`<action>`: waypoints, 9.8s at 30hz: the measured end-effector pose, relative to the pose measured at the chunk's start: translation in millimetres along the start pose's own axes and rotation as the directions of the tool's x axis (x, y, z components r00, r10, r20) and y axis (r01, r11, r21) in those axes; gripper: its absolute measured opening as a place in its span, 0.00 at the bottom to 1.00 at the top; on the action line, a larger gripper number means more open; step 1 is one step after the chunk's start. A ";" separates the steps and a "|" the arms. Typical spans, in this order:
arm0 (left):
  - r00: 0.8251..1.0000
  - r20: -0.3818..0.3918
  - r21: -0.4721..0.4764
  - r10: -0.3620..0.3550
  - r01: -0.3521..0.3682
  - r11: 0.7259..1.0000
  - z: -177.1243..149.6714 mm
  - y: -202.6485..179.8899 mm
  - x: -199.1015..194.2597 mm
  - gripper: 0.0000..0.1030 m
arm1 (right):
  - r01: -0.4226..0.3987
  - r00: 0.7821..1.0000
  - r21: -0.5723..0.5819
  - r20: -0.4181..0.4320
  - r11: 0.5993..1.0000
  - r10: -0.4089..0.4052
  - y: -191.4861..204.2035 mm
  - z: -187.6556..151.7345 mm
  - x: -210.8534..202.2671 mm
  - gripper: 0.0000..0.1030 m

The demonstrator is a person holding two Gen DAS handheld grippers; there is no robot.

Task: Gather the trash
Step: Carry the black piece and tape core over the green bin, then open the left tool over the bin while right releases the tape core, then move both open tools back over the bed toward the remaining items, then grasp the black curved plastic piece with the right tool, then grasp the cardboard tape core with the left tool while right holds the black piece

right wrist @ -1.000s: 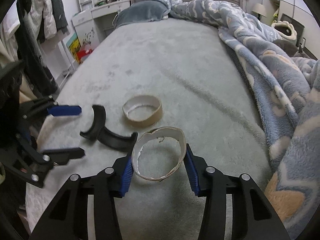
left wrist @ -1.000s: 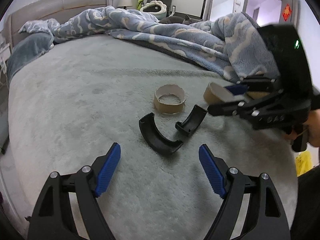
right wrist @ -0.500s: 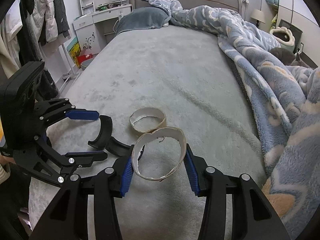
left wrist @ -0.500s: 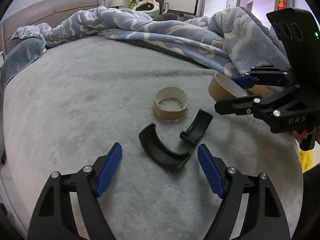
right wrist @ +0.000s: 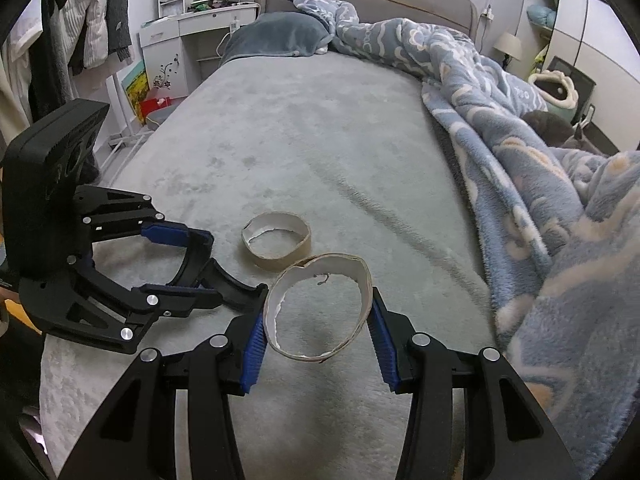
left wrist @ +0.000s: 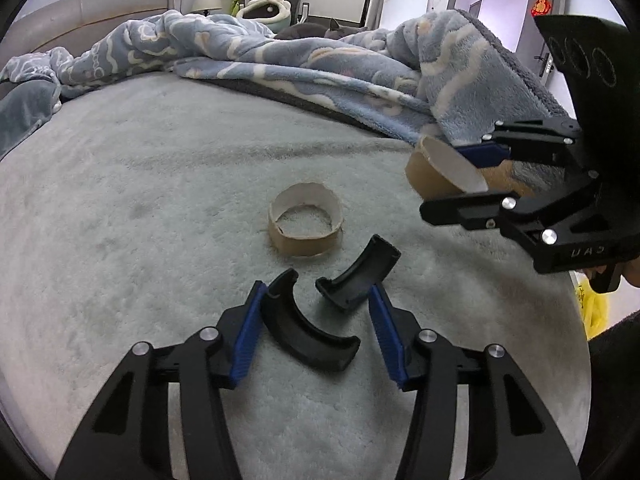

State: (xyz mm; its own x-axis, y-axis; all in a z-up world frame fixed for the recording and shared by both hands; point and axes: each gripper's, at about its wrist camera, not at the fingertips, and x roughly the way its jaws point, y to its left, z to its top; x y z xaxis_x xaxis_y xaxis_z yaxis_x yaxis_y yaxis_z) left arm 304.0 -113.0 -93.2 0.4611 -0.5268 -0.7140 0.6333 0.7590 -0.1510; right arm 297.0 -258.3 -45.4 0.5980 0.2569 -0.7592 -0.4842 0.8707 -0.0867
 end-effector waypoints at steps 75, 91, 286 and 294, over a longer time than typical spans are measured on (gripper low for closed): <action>0.948 -0.010 -0.500 0.317 -0.279 0.820 -182.5 30.2 -193.9 0.44 | -0.252 0.965 0.189 0.124 0.949 0.231 183.3 -23.0 -71.4 0.46; 0.918 -0.257 -0.582 0.303 -0.397 0.710 -261.2 69.4 -190.6 0.44 | -0.334 0.942 0.097 0.060 0.938 0.329 252.6 -8.1 -47.0 0.46; 0.982 0.060 -0.210 0.181 -0.164 0.964 29.5 -16.5 11.1 0.82 | -0.226 0.962 0.463 0.242 0.857 0.123 -44.3 -26.6 -51.4 0.48; 0.977 0.004 -0.211 0.212 -0.206 0.956 34.8 -12.4 31.6 0.80 | -0.231 0.961 0.457 0.245 0.859 0.129 -45.1 -28.0 -54.0 0.48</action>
State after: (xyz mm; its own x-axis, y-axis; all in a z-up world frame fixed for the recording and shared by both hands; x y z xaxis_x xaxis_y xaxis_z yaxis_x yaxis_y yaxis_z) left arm 332.3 -152.5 -90.1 0.5870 -0.3558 -0.7272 0.3792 0.9145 -0.1414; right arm 268.7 -323.1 -18.5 0.6687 0.4616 -0.5829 -0.2620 0.8799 0.3963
